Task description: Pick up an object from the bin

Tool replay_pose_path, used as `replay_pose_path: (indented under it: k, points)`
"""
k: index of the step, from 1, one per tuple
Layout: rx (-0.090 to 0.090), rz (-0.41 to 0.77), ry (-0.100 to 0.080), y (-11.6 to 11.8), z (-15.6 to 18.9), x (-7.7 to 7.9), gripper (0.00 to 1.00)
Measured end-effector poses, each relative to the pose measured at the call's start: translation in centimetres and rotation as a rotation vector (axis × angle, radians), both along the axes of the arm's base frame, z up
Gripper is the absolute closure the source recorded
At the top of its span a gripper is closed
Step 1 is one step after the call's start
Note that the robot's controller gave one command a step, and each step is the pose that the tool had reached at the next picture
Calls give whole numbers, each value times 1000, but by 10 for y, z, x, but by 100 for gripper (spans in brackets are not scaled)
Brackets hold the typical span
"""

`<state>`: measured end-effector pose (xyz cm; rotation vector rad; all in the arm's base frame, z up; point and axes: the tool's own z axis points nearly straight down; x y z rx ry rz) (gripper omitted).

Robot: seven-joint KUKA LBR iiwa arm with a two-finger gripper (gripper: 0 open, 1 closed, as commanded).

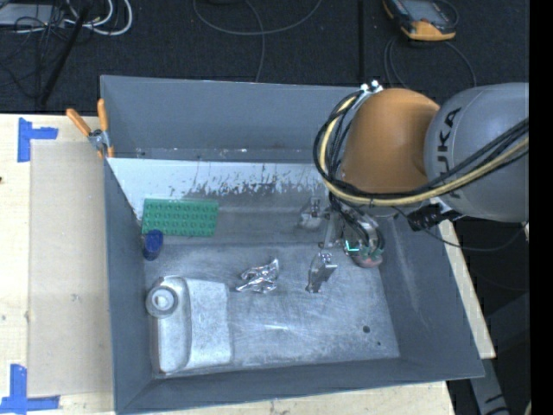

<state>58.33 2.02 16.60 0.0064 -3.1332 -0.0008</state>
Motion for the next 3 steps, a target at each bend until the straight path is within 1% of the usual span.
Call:
replay_pose_path:
  k: [1, 2, 3]
  points:
    - [0, 165, -12, 59, -95, 10, 0]
    - [2, 161, -18, 59, -91, 12, 100]
    - [1, 270, -16, 62, 38, -10, 100]
